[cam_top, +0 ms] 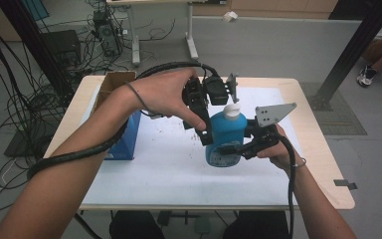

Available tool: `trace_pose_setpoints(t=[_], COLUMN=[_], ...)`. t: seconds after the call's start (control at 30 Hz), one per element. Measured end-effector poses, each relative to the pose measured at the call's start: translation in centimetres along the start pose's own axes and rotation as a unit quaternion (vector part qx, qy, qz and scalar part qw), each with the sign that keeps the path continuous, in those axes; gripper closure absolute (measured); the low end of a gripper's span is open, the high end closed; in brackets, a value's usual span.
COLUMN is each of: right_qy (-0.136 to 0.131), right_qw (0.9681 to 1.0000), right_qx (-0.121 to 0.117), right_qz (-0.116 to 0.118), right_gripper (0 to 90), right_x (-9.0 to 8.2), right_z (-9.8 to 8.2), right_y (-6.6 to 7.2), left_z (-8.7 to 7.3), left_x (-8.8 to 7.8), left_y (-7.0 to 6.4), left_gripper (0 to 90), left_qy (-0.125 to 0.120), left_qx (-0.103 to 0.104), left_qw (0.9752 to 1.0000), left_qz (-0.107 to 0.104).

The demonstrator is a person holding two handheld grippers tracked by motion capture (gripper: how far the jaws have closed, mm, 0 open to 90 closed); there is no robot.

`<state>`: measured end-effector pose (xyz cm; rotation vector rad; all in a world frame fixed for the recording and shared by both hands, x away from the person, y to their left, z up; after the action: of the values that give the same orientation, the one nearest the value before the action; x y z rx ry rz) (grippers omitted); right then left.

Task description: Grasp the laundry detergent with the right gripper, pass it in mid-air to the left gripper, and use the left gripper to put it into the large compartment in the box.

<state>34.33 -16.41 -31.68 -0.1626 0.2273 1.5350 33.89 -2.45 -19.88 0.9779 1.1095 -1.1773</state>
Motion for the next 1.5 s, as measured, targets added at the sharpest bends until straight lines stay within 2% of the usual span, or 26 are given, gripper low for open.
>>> trace_pose_setpoints(t=[0.3,0.77,1.5], right_qy=[0.004,0.013,0.014], right_qw=[0.9999,0.9996,0.9996], right_qx=[-0.009,-0.014,-0.014], right_qz=[0.012,0.021,0.021], right_gripper=[44.9,44.8,44.8], right_x=[1.0,2.4,2.5], right_z=[0.6,0.9,1.0], right_y=[0.4,0.7,0.7], left_z=[0.7,1.2,1.3], left_x=[0.0,0.2,-0.1], left_y=[-0.4,-1.1,-1.1], left_gripper=[9.6,9.5,9.4], left_qy=[-0.004,-0.005,-0.009], left_qx=[0.014,0.022,0.024], left_qw=[0.9999,0.9997,0.9997], left_qz=[-0.002,-0.006,-0.006])
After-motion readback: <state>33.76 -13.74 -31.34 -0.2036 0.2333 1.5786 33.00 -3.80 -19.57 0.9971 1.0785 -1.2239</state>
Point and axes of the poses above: each handheld gripper's, and its own axes: x roughly forward along the jaws, z roughly out of its top, y roughly to its left, the point moved 4 cm from there along x, roughly forward along the jaws, and after that the axes turned 1 degree about -z, right-handed, at the moved point
